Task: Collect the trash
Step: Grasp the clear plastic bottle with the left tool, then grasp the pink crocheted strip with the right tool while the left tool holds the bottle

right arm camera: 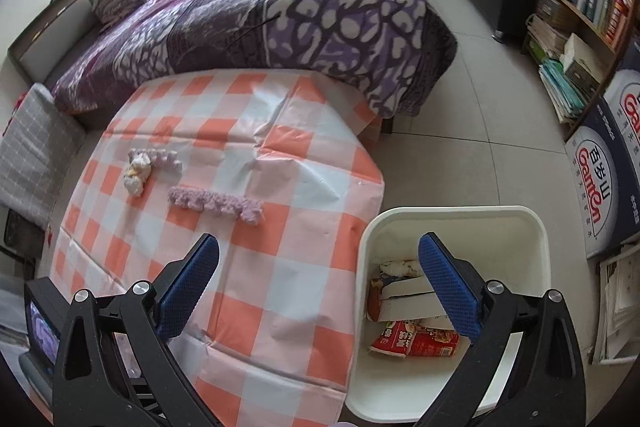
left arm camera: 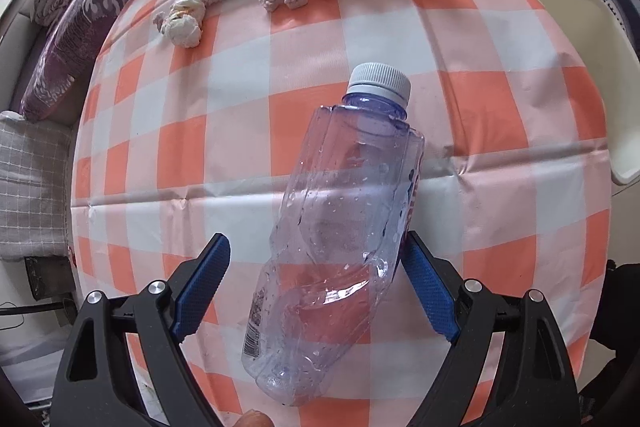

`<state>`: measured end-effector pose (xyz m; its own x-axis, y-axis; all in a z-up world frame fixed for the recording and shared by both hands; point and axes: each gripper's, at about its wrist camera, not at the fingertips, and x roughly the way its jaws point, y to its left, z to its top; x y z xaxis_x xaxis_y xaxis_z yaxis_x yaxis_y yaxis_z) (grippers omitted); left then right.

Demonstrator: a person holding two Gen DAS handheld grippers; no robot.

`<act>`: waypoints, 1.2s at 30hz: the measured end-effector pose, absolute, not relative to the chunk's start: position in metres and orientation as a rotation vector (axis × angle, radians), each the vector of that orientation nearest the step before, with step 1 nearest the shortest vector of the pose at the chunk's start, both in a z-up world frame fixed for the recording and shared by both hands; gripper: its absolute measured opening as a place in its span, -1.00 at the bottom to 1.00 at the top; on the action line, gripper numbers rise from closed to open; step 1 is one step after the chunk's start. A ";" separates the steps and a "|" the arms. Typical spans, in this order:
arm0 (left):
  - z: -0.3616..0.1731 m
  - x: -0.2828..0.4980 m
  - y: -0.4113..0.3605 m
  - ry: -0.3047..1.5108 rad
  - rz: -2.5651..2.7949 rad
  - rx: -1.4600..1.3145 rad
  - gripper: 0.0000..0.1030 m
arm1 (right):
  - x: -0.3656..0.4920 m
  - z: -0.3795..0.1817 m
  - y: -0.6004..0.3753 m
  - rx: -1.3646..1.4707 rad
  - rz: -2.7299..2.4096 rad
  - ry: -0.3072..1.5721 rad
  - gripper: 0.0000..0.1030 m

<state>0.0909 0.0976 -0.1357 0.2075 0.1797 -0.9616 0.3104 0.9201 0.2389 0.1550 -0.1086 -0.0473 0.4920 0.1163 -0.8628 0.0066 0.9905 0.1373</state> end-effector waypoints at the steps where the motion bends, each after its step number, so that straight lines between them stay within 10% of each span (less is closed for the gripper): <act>1: -0.137 0.090 0.100 1.370 -0.104 0.416 0.61 | 0.156 -0.051 -0.100 0.101 0.082 1.064 0.86; 21: -0.076 0.093 0.217 1.209 0.034 -0.051 0.28 | 0.207 -0.126 0.037 -0.442 0.461 1.049 0.74; 27: -0.077 0.097 0.234 1.202 0.059 -0.100 0.28 | 0.220 -0.146 0.045 -0.443 0.491 1.087 0.08; 32: -0.073 0.095 0.244 1.185 0.096 -0.151 0.28 | 0.225 -0.136 0.031 -0.293 0.446 1.091 -0.98; 36: -0.060 0.091 0.250 1.136 0.116 -0.185 0.28 | 0.216 -0.121 0.030 -0.262 0.406 1.056 -1.00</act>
<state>0.0915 0.2499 -0.0602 0.4179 -0.0025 -0.9085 -0.1853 0.9787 -0.0879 0.2163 0.0296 -0.1209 0.4288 0.1967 -0.8817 -0.4440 0.8959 -0.0160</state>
